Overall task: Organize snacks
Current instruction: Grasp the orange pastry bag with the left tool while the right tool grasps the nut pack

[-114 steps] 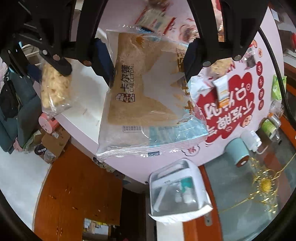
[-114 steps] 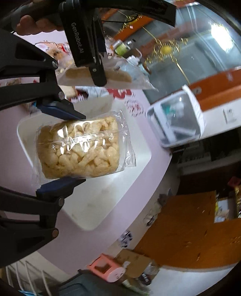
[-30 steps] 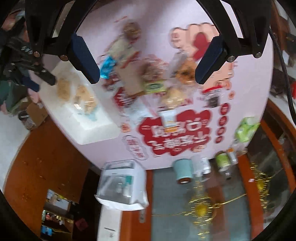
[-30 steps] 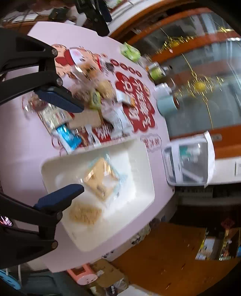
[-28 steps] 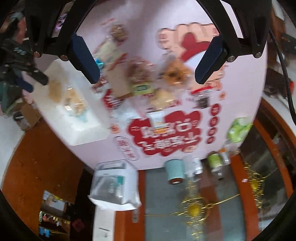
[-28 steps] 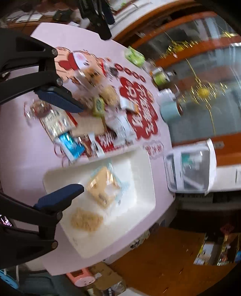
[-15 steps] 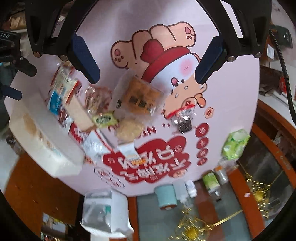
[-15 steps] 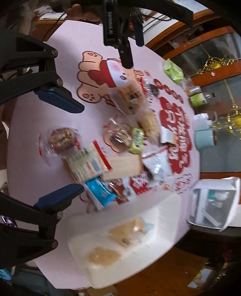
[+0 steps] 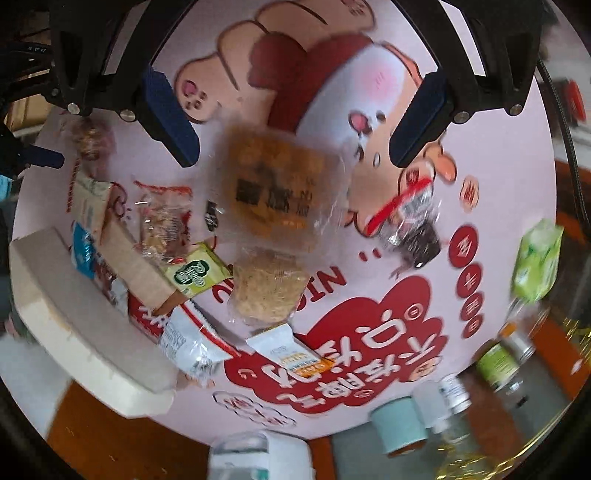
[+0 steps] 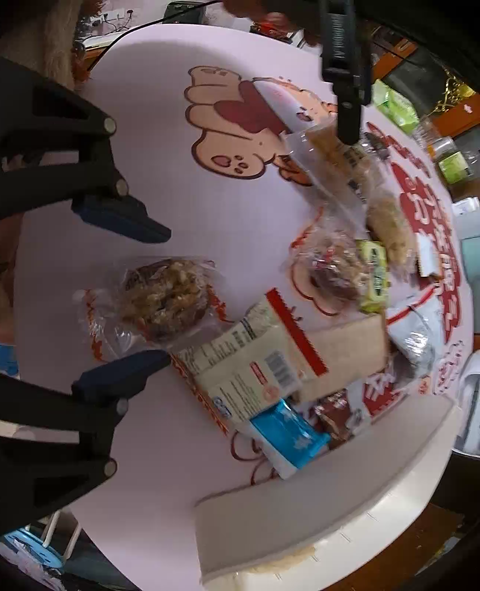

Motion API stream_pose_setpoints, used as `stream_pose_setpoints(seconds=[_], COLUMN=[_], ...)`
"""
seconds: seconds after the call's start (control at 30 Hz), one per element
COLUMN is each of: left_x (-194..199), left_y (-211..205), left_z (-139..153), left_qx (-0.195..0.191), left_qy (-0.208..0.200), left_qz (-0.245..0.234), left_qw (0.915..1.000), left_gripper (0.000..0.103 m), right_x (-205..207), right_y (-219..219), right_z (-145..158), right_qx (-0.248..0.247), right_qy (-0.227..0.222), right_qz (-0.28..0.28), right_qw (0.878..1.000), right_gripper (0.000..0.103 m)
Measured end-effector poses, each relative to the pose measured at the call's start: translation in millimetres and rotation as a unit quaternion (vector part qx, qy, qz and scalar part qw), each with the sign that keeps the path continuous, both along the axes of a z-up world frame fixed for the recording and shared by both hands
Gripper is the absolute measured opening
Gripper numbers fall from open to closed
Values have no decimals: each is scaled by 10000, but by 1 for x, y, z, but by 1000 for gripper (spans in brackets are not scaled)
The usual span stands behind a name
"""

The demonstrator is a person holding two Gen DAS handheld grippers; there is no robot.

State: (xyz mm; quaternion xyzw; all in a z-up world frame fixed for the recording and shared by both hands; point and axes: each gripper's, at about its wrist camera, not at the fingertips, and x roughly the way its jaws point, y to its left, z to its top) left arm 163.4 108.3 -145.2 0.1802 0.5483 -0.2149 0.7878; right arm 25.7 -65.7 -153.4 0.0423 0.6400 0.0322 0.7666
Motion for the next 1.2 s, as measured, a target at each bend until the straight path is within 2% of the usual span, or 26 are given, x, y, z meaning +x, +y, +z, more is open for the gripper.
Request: stream_pose_setpoints(seconds=[0.17, 0.27, 0.43, 0.73, 0.8, 0.87, 1.0, 1.1, 1.2], left_x=[23, 28, 30, 35, 35, 37, 22, 16, 10], left_y=[-14, -19, -26, -35, -35, -35, -42, -42, -39], left_z=[-24, -38, -59, -65, -69, -76, -68, -61, -53], left_qx=[94, 207, 173, 101, 39, -53, 54, 86, 65], left_qy=[404, 631, 971, 930, 1039, 1206, 845, 735, 758], left_qz=[-424, -506, -539, -399, -329, -215, -349, -331, -229], left_qw=[9982, 9965, 9937, 9948, 9940, 9925, 9958, 9967, 9968], left_gripper=[102, 102, 103, 103, 102, 96, 82, 76, 74], right_x=[2, 2, 5, 5, 1, -3, -16, -20, -24], right_y=[1, 1, 5, 19, 22, 27, 22, 22, 23], right_z=[-9, -11, -13, -14, -13, -12, -4, 7, 19], right_qx=[-106, -139, -261, -488, -489, -471, -447, -415, -443], right_qy=[116, 162, 160, 69, 78, 87, -8, -170, -304], right_qz=[-43, -61, -22, 69, 71, 44, -25, -68, -66], right_qw=[9999, 9998, 9995, 9988, 9987, 9988, 9990, 9990, 9985], right_gripper=[57, 56, 54, 51, 50, 50, 50, 50, 50])
